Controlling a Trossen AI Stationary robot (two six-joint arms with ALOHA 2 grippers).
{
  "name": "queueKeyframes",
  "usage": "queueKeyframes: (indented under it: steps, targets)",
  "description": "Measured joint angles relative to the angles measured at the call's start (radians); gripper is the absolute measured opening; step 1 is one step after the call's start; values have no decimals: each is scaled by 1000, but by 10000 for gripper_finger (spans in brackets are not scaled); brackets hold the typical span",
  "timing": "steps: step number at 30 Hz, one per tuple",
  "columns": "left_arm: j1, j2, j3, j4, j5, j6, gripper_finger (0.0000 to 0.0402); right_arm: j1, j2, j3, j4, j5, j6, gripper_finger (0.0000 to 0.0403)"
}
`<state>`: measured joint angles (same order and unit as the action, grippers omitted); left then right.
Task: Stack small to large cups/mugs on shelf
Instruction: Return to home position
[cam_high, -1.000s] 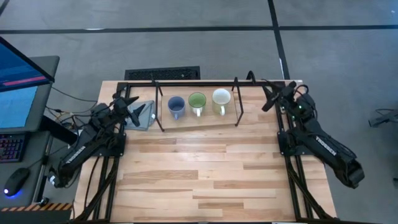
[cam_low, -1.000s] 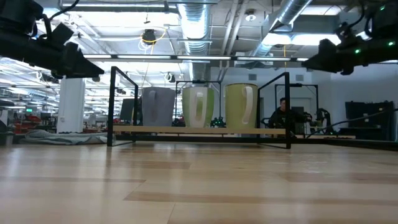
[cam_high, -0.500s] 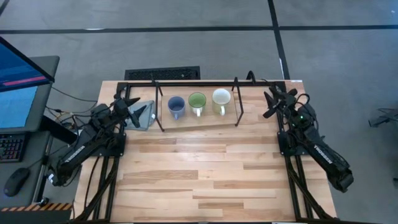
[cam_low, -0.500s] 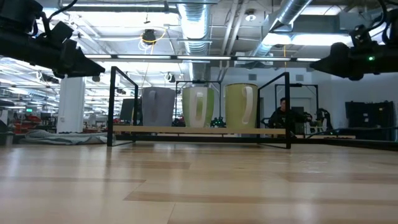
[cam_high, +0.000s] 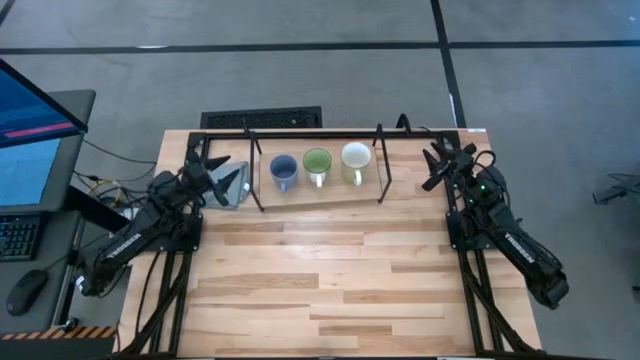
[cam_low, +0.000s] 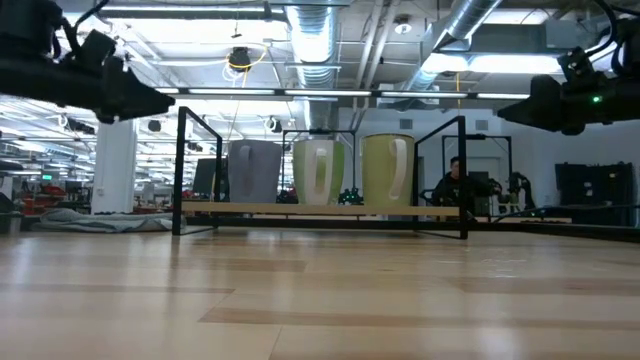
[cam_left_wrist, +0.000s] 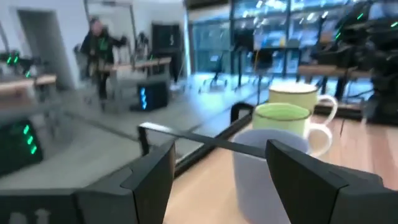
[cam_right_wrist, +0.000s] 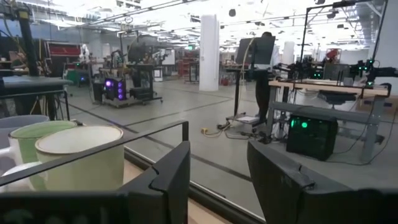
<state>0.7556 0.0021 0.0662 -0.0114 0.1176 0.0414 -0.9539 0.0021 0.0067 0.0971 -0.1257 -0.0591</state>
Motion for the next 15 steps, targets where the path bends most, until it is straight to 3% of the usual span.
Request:
queueKeyframes:
  steps: [2,15]
  targets:
    - [-3,2,-55,96,4,-3,243,0,0,0,0,-1,-1,182]
    - [-3,4,-55,45,-123,-1,243,0,0,0,-42,-3,-1,182]
